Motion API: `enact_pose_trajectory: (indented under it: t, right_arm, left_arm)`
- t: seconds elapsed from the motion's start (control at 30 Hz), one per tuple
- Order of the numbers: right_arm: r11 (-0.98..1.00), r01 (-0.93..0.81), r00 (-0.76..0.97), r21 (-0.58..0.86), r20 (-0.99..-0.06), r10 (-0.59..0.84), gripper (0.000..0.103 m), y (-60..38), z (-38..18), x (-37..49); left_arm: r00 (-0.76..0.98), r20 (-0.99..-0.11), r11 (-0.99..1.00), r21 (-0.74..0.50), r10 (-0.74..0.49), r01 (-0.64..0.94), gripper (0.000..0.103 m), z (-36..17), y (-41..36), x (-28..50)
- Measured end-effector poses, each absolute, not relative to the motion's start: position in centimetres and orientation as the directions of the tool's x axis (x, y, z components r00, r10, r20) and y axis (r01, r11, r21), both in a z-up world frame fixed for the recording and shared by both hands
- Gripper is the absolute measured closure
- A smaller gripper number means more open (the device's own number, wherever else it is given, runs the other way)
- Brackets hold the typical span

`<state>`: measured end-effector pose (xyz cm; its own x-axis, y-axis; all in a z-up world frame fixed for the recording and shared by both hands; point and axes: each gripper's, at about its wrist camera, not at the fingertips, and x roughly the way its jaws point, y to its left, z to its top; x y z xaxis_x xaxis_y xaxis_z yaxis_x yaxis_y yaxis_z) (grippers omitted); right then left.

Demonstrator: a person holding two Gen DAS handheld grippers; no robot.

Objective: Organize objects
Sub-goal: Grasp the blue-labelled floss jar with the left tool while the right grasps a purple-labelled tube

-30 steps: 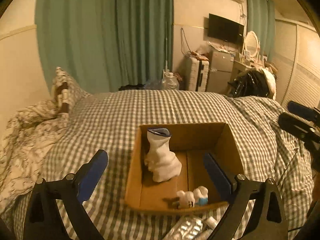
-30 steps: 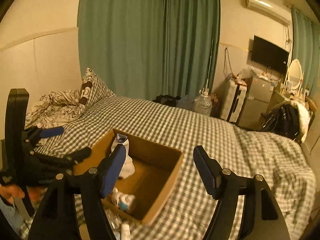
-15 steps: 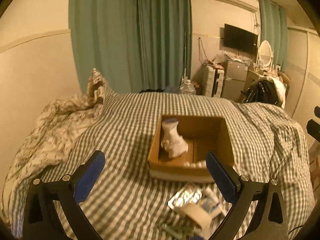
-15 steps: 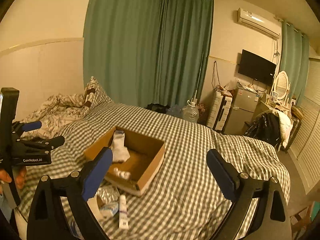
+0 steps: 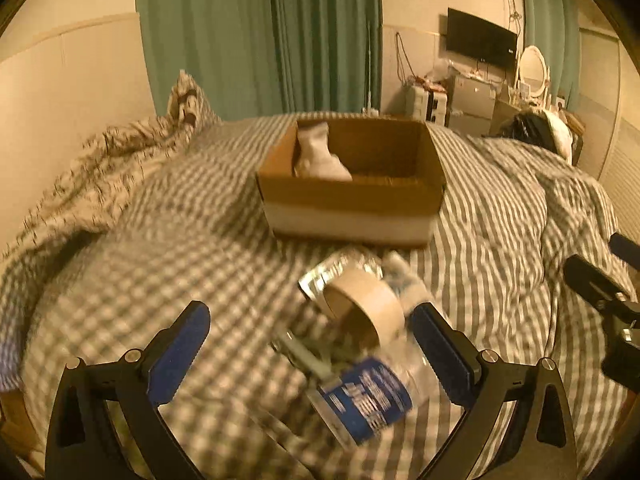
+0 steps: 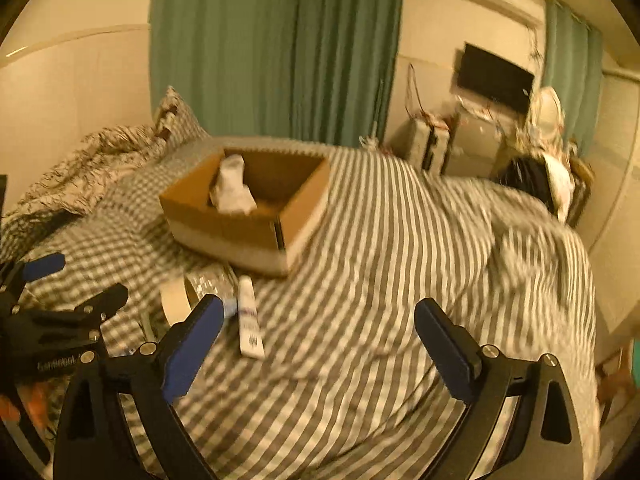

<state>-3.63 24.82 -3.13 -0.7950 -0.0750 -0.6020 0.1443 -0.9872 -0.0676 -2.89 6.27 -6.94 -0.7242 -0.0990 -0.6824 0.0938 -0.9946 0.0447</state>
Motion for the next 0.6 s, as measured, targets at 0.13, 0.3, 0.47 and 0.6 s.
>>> enact_pose_trajectory:
  t: [0.13, 0.3, 0.47, 0.6]
  right_arm:
    - [-0.993, 0.117, -0.767, -0.032, -0.638, -0.070, 0.006, 25.7, -5.8, -3.2]
    - [-0.997, 0.076, -0.756, -0.014, -0.653, -0.048, 0.006, 26.7, -6.8, -3.3]
    - [-0.997, 0.071, -0.752, -0.012, -0.658, -0.045, 0.006, 26.7, -7.1, -3.2]
    - [-0.997, 0.073, -0.745, -0.013, -0.665, -0.045, 0.007, 26.5, -7.6, -3.4]
  left_arm:
    - [-0.694, -0.717, -0.996, 0.002, -0.065, 0.091, 0.000, -9.2, 7.6, -2.6]
    - [-0.663, -0.747, -0.994, -0.021, -0.056, 0.108, 0.000, -11.5, 9.0, -2.6]
    - [-0.647, -0.762, -0.990, -0.054, -0.042, 0.129, 0.000, -12.9, 9.1, -3.2]
    - [-0.636, -0.771, -0.987, -0.063, -0.046, 0.149, 0.000, -13.9, 9.2, -3.8]
